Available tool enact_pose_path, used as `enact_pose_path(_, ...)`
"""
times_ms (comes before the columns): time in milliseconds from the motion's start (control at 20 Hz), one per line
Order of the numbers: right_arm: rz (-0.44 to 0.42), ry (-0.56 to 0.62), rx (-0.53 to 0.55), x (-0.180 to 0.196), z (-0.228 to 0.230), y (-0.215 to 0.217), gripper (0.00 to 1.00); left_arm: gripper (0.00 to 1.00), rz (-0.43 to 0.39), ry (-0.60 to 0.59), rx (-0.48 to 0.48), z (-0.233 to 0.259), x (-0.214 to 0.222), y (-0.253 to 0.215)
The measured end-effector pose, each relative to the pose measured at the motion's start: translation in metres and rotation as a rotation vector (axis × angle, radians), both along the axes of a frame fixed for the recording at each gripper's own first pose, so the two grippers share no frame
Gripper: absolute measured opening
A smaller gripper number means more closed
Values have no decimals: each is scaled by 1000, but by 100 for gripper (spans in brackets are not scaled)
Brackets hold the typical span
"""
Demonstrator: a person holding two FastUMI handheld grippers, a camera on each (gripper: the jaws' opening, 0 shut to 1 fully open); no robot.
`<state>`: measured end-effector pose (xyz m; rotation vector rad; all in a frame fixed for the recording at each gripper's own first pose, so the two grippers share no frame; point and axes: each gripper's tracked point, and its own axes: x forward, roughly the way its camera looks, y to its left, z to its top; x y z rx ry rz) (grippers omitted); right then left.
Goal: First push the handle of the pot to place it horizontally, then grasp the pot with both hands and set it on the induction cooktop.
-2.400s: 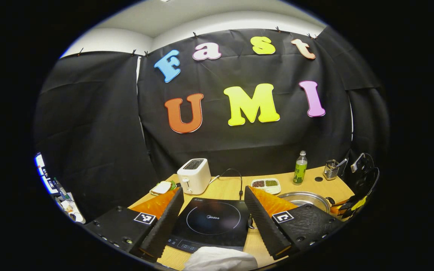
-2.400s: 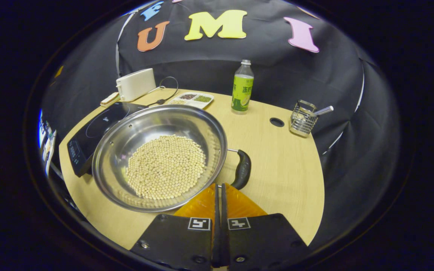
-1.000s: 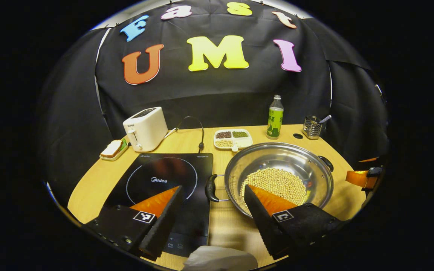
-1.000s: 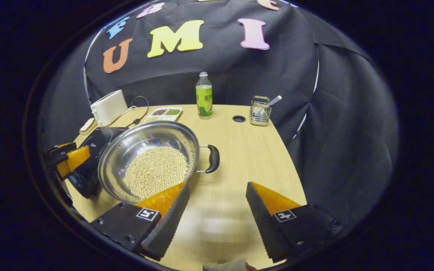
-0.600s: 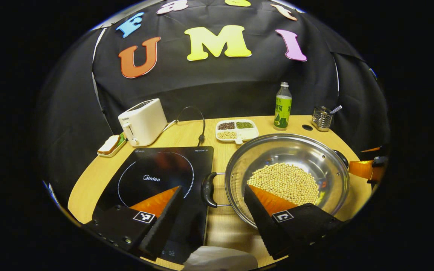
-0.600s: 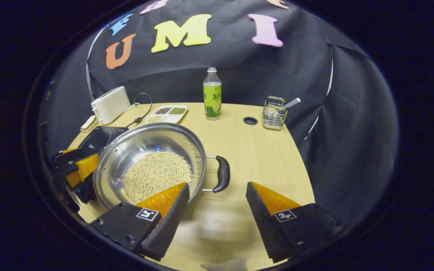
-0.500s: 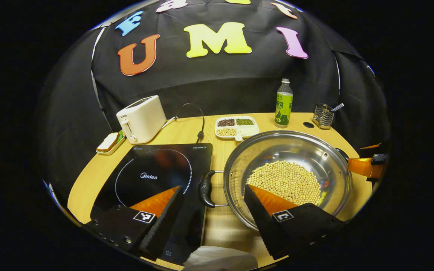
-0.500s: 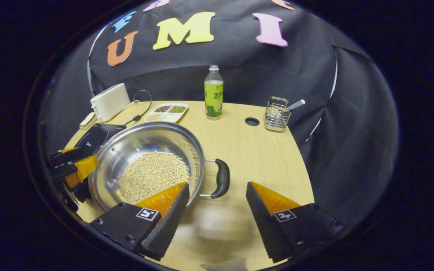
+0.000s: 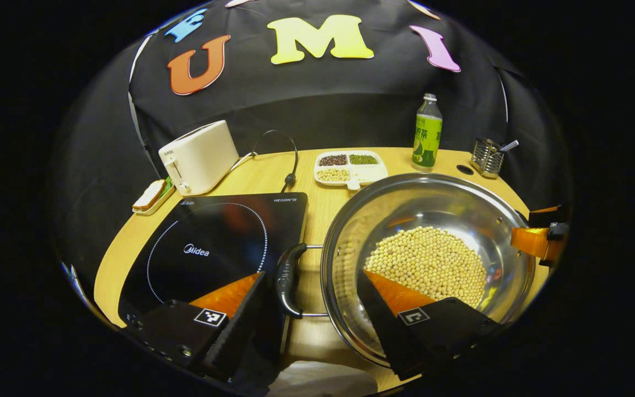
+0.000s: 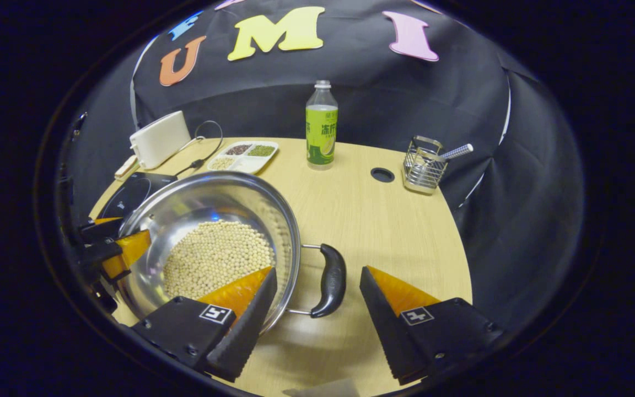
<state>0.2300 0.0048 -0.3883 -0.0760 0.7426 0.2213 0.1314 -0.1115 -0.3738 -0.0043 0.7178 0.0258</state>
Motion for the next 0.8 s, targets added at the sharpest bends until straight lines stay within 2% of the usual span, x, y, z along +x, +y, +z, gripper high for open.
enact_pose_path(50,0,8,2,2,-2,0,99,98,-1,2,6,0,-1,-1)
enact_pose_path(150,-5,22,8,4,-6,0,96,99,-7,4,14,-1,1,-2)
enact_pose_path(250,-9,31,24,5,-8,1,98,97,-5,8,12,-1,3,-3)
enact_pose_path(350,3,41,29,4,-10,8,92,92,7,17,26,-1,3,0)
enact_pose_path(400,4,45,27,2,-10,10,84,90,19,20,35,-2,4,5)
enact_pose_path(500,-4,46,20,5,-11,10,72,76,27,20,30,-2,4,8)
enact_pose_path(600,-7,53,26,3,-11,10,70,70,19,27,38,-2,4,8)
enact_pose_path(650,-6,54,20,2,-11,10,69,80,21,30,39,-3,3,8)
enact_pose_path(700,-6,56,17,2,-11,9,70,69,24,29,37,-2,4,8)
enact_pose_path(800,-18,57,27,2,-10,9,65,67,28,31,33,-1,4,8)
